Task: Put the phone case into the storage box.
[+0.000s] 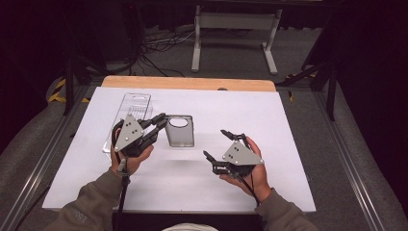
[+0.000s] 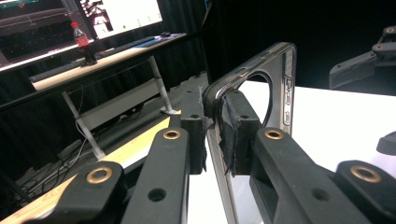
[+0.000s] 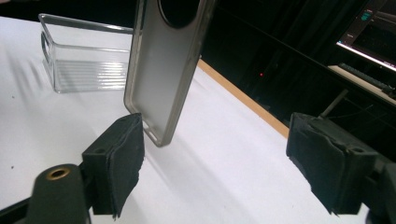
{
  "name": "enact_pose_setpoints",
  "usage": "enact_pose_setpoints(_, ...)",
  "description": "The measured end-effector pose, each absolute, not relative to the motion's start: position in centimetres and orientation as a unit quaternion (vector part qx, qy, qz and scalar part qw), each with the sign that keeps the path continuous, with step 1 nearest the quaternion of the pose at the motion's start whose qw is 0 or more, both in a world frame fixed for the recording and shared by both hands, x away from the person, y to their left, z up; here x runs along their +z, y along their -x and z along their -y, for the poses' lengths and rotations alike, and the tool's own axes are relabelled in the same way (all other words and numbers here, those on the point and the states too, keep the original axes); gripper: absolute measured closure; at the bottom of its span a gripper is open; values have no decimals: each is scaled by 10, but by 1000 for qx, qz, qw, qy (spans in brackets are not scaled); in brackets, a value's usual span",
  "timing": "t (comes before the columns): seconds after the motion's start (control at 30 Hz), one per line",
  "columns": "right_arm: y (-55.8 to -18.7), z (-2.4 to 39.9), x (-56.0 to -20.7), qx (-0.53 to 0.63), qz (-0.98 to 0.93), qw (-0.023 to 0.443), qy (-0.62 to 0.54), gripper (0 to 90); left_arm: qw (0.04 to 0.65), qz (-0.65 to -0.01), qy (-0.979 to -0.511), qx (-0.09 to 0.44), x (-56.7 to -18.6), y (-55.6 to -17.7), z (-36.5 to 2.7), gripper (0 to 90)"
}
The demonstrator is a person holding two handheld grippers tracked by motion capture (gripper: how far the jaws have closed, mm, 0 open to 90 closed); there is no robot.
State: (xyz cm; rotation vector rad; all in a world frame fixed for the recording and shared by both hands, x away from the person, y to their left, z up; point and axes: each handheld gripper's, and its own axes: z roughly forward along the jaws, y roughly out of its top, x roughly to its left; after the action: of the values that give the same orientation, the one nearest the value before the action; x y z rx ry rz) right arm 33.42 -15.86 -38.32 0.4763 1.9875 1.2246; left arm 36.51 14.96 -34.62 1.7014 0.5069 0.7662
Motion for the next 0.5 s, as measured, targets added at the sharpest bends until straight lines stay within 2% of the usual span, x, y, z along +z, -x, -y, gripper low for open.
enact_pose_setpoints(0.5, -319, 176, -403, 465, -786, 365, -183, 169, 572, -218, -716, 336, -341, -363, -155, 804)
